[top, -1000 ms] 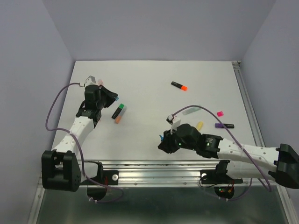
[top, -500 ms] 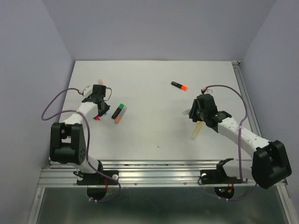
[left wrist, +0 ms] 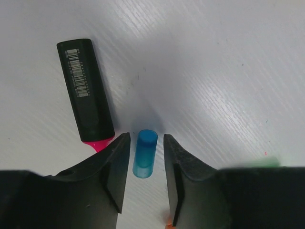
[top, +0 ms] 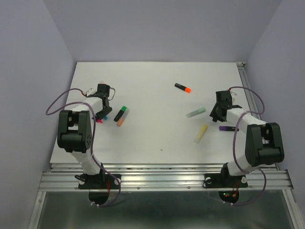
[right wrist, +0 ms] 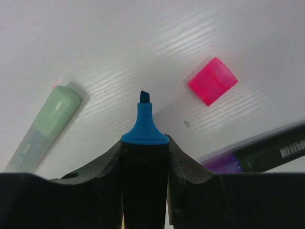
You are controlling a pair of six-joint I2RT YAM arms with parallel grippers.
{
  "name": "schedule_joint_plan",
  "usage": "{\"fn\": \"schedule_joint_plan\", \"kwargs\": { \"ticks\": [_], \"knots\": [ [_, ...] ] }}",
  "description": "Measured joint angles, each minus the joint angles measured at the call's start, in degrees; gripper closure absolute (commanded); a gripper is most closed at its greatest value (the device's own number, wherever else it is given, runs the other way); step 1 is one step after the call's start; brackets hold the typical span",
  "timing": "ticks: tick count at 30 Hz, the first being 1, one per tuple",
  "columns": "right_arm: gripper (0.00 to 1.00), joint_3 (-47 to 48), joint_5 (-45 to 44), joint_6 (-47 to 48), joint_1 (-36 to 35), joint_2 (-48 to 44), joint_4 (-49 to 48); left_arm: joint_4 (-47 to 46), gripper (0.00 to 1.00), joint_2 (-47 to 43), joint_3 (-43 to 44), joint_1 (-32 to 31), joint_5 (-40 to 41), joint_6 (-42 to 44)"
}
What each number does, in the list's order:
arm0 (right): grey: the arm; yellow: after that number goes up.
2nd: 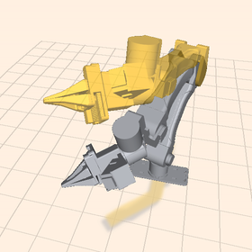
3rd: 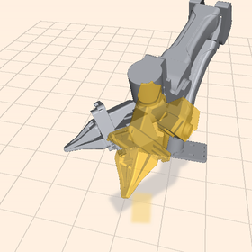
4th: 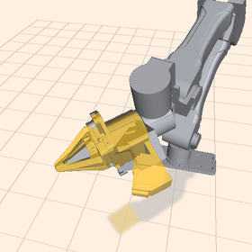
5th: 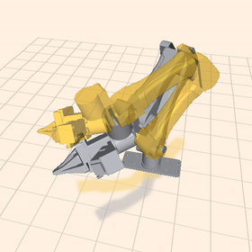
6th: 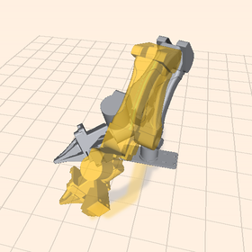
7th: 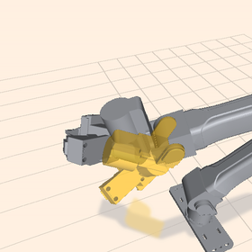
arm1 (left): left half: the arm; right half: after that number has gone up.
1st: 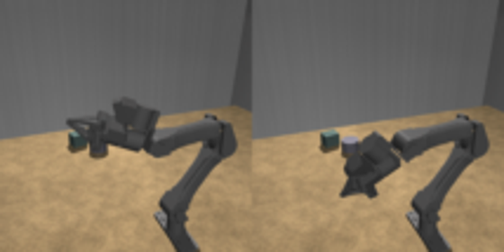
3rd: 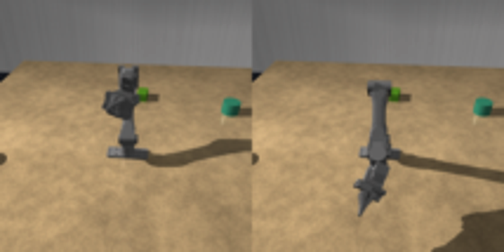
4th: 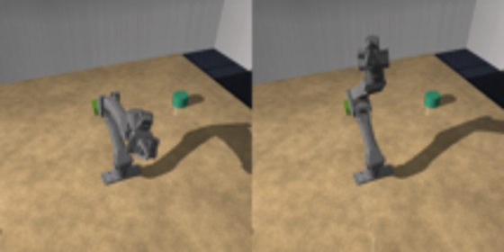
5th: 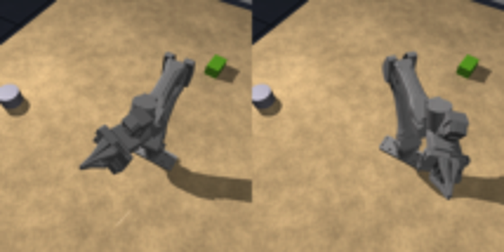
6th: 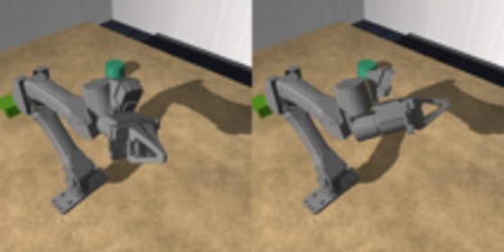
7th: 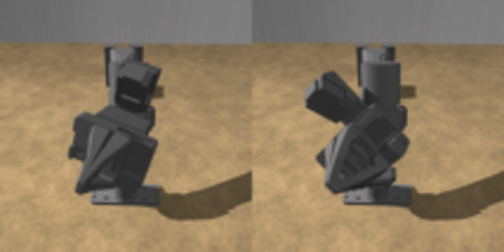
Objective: Open the pen caps
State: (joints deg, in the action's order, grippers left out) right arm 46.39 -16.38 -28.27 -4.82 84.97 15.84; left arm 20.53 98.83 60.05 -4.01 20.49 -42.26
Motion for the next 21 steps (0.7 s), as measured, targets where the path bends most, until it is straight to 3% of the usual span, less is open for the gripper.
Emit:
{"fn": "schedule_joint_plan", "kwargs": {
  "ticks": [5,12,16,18,20,21],
  "knots": [
    [0.92,2.2,-2.1,0.0,1.8,3.9,-0.5,-0.2,0.35,0.0,0.0,0.0,-0.5,0.8],
    [0.86,3.0,-2.3,0.0,2.1,5.5,-0.7,-0.8,0.30,-2.5,0.0,0.0,-3.0,3.0],
    [0.74,3.4,-1.6,0.0,2.2,6.0,-0.8,-1.9,0.26,-6.8,-0.2,0.0,-6.4,4.5],
    [0.70,4.0,-1.3,0.0,2.2,6.6,-0.8,-2.4,0.20,-9.4,-0.7,0.0,-8.0,5.0],
    [0.64,4.4,-1.1,0.0,2.2,7.1,-0.8,-3.0,0.01,-12.6,-1.6,0.0,-9.9,5.5],
    [0.64,4.5,-1.0,0.0,2.2,7.2,-0.8,-3.6,0.01,-14.6,-2.4,0.0,-10.8,5.9]
  ]
}}
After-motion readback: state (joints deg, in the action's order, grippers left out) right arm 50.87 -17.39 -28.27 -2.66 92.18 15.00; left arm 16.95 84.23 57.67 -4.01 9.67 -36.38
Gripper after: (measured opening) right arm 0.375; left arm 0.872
